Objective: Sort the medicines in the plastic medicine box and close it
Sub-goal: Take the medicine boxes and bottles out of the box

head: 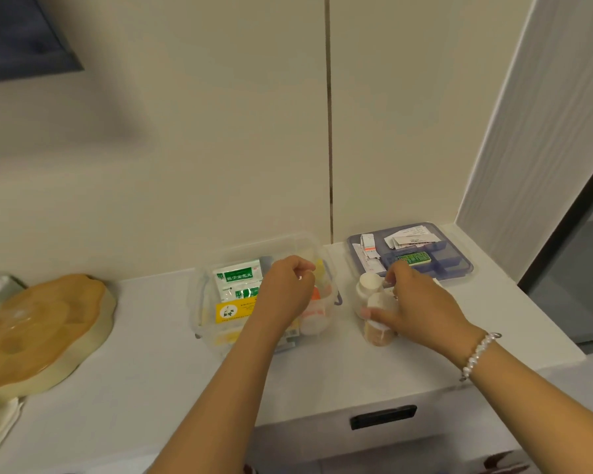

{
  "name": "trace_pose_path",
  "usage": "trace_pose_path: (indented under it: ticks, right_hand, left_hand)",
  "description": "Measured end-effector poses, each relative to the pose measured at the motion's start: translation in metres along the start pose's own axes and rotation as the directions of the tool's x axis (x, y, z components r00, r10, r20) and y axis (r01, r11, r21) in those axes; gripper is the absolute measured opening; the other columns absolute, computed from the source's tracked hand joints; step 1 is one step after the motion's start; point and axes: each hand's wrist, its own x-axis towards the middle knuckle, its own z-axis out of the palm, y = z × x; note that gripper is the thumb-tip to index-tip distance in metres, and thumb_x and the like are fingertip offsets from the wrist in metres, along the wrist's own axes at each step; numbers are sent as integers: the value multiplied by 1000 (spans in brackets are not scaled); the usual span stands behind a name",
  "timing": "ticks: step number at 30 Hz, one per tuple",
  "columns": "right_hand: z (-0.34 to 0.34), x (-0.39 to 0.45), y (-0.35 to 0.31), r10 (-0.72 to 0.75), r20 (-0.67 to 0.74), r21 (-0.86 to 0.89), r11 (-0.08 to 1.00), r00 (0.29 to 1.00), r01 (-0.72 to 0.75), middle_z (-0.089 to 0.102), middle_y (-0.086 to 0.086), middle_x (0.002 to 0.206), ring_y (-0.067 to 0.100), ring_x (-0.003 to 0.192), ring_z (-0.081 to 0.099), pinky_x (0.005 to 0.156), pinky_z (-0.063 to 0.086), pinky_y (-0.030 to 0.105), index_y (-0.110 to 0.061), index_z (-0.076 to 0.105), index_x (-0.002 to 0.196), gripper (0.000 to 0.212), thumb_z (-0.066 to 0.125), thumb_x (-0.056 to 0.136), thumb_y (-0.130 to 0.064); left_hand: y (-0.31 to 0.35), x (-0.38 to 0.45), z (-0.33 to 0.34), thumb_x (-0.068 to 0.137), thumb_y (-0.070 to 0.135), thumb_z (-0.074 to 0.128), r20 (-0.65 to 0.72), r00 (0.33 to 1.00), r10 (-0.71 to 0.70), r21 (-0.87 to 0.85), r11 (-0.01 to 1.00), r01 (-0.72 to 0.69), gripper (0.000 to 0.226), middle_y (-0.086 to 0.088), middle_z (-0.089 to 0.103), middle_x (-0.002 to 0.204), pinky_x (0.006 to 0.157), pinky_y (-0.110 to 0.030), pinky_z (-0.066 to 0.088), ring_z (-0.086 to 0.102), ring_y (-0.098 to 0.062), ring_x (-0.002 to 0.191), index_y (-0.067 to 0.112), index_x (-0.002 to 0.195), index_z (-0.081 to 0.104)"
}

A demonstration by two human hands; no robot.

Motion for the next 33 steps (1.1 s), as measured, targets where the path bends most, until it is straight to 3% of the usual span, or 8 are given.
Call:
trace_pose_path:
  ticks: [7, 12, 14, 16, 20, 25, 29, 33]
  right_hand:
    - [2, 1, -38, -312, -207, 176, 921, 927, 349, 58, -4, 113, 13, 105, 49, 87, 37, 22, -27, 57, 114, 33, 54, 85, -42]
    - [19, 12, -64, -522, 23, 250, 829, 853, 501, 63, 0, 122, 16, 119, 51, 109, 19, 20, -24, 61, 117, 33, 39, 95, -34]
    - [31, 20, -71, -522, 77, 167, 847, 849, 505, 71, 7, 102, 19, 104, 59, 105, 5, 9, -19, 65, 108, 39, 30, 98, -32]
    - [38, 21, -77, -494, 72, 98, 868, 866, 487, 70, 5, 84, 19, 92, 60, 109, 3, 16, -19, 65, 104, 40, 27, 99, -31]
    - [35, 20, -79, -492, 78, 50, 871, 867, 489, 63, 3, 79, 24, 92, 57, 114, 8, 33, -16, 64, 103, 34, 32, 98, -26]
    - [32, 14, -84, -455, 24, 159, 881, 890, 446, 48, 13, 138, 30, 131, 34, 103, 7, 21, -10, 33, 140, 48, 39, 96, -27]
    - [27, 14, -88, -442, -15, 390, 824, 897, 412, 62, 2, 120, 24, 111, 55, 99, 37, 33, -19, 36, 136, 45, 45, 94, -29]
    - [9, 16, -86, -242, -192, 624, 718, 951, 309, 63, -7, 87, -2, 69, 61, 62, 48, 13, -29, 48, 111, 20, 50, 91, -30]
  left_hand:
    - [-21, 4, -36, 88, 30, 50, 205, 971, -122, 315, 948, 53, 23, -11, 67, 99, 81, -33, 45, 60, -29, 100, 13, 92, 66]
    - [-45, 12, -60, 91, 44, 46, 327, 906, -270, 469, 878, 92, 40, -12, 63, 118, 75, -29, 40, 58, -25, 103, 11, 101, 65]
    - [-54, 16, -62, 90, 54, 39, 303, 891, -337, 552, 825, 124, 56, -10, 53, 135, 89, -31, 38, 51, -26, 119, 13, 123, 57]
    - [-63, 17, -63, 89, 59, 34, 280, 897, -342, 591, 798, 120, 64, -12, 51, 137, 93, -33, 37, 50, -28, 120, 10, 125, 55]
    - [-61, 14, -67, 85, 48, 53, 199, 965, -168, 416, 907, 72, 41, -9, 60, 91, 59, -28, 37, 53, -20, 74, 8, 86, 63]
    - [-53, 7, -77, 80, 30, 67, 180, 983, -36, 234, 972, -7, 11, -3, 66, 87, 60, -21, 41, 57, -14, 73, 22, 88, 68]
    - [-30, -1, -87, 79, 29, 68, 55, 992, 110, -1, 994, -111, 18, 9, 70, 88, 71, -28, 50, 65, -11, 82, 47, 79, 69]
    - [-9, -6, -87, 72, 28, 76, -38, 990, 135, -284, 948, -140, 25, 13, 71, 87, 64, -12, 50, 66, 3, 73, 33, 96, 72]
